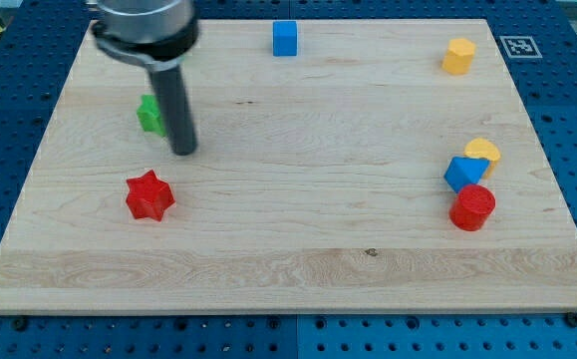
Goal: Move the red star towards the red circle
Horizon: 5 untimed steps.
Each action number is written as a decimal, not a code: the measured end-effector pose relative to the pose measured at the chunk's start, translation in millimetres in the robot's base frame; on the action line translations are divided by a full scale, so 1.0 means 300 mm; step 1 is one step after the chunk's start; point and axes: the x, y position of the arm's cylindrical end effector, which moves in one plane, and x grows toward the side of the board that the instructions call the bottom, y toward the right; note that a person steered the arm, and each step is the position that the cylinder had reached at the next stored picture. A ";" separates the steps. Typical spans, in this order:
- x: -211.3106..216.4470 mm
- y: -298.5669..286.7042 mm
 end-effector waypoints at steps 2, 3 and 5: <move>0.135 -0.244; 0.174 -0.150; 0.372 -0.031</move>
